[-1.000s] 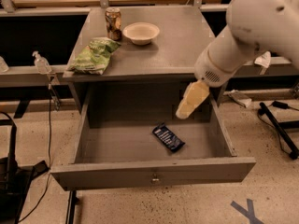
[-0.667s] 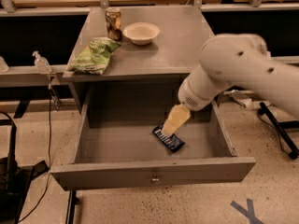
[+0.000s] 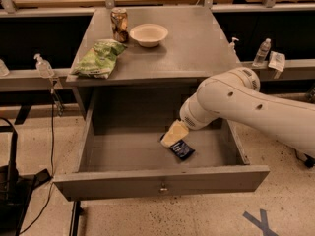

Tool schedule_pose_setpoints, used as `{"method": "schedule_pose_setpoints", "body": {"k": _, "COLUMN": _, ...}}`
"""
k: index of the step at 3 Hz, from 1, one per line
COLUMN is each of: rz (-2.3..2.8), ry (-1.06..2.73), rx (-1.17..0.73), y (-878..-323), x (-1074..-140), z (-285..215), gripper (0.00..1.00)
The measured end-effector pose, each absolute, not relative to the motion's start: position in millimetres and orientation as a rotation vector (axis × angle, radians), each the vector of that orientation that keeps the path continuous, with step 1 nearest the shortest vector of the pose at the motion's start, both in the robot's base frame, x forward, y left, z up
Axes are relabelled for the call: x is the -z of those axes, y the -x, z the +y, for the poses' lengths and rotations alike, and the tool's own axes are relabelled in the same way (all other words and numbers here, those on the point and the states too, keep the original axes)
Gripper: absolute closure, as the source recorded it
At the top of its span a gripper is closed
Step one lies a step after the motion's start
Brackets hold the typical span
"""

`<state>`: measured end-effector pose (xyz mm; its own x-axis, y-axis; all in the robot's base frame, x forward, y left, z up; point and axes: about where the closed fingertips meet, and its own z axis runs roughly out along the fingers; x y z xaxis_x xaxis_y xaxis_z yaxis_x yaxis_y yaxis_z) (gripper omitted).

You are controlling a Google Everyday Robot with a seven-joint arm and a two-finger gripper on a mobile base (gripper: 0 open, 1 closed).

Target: Pick rxbar blueberry from top drawer and place on counter

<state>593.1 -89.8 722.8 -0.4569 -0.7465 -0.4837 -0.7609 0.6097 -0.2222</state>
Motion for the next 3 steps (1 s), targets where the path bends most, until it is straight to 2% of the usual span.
{"method": "schedule_pose_setpoints", "body": {"k": 2, "rz": 2.269, "ry": 1.176, "rx": 0.009, "y": -601.7, "x": -706.6, "z": -91.4, "gripper": 0.00}}
{"method": "schedule_pose_setpoints", "body": {"k": 3, "rz": 2.237, "ry": 1.153, "rx": 0.071, "y": -618.9, "x": -662.2, "z": -90.8, "gripper": 0.00}}
